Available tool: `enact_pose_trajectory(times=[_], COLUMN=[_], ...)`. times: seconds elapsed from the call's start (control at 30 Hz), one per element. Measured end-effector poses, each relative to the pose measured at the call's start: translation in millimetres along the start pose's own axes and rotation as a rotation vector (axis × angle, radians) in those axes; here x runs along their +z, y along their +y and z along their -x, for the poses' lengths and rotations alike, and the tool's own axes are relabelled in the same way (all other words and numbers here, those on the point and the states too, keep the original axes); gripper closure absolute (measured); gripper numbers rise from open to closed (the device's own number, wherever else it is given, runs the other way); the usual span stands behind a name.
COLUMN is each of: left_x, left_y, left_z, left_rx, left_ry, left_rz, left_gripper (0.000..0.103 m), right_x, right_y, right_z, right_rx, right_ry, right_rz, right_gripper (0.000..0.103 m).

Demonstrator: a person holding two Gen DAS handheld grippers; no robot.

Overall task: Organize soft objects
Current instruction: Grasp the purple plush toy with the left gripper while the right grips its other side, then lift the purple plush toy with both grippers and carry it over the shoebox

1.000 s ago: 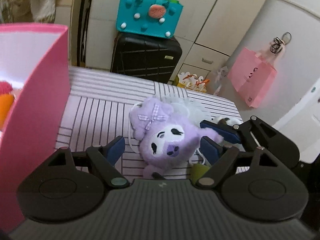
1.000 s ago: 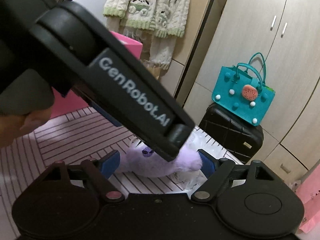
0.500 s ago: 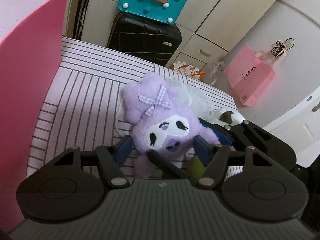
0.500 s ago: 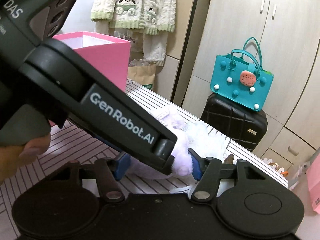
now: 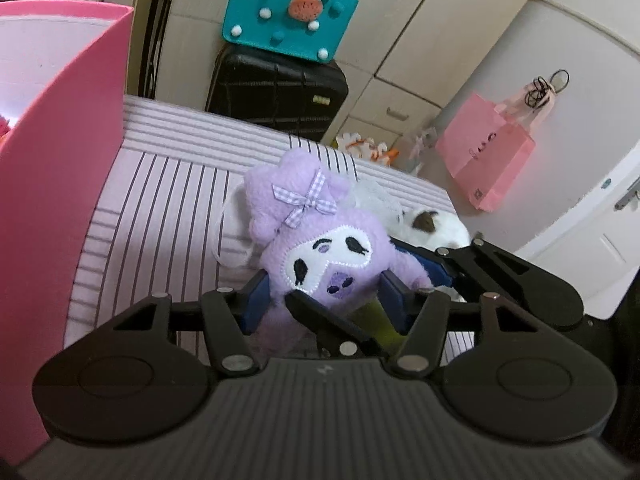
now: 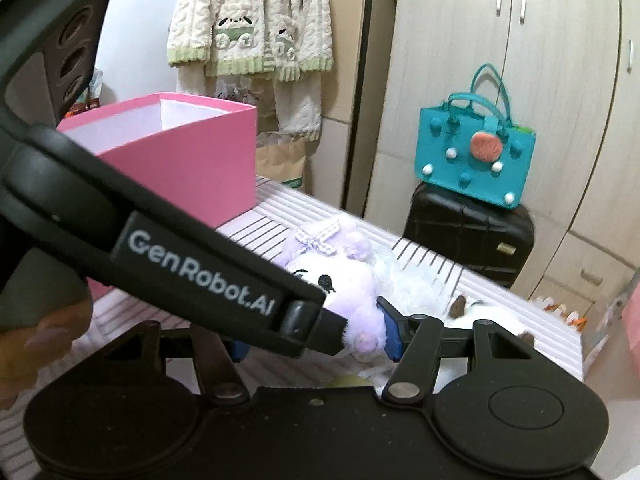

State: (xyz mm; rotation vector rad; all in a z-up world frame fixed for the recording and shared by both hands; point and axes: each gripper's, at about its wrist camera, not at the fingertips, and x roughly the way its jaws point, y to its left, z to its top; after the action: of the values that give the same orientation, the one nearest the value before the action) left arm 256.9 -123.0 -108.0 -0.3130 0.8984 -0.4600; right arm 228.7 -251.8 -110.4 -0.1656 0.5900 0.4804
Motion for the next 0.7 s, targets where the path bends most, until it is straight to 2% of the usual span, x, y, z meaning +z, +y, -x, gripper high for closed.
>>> enact_pose_trajectory(times=[0.07,0.17,0.3,0.5,0.7], left_x=[1,0,-3,-15,-21], left_y=[-3,-7,-2,-2,-5], left_z=[5,15,27,45,66], left_rx=[0.023,0.035,-0.023,-0.040,-0.048], left_ry=[0.048,0.066,0.118,0.118,0.143], left_rz=[-0.015,-0.025,0.014,-0.011,-0.049], left_gripper=[0.046,0.048,0.048,0.048,0.048], right_x=[1,2,2,0,-1], right_y=[3,11,20,30,33], right_z=[3,10,20,33,49], right_rx=[0.013,0.015,0.014,0.016,0.061], right_ry=[0.013,-0.002,0.000,0.001,0.057], right_rz=[-0.010,-0.016,-0.040,-0.075,-0.178], right_gripper=[0.038,0.035,0.035,0.035,0.036])
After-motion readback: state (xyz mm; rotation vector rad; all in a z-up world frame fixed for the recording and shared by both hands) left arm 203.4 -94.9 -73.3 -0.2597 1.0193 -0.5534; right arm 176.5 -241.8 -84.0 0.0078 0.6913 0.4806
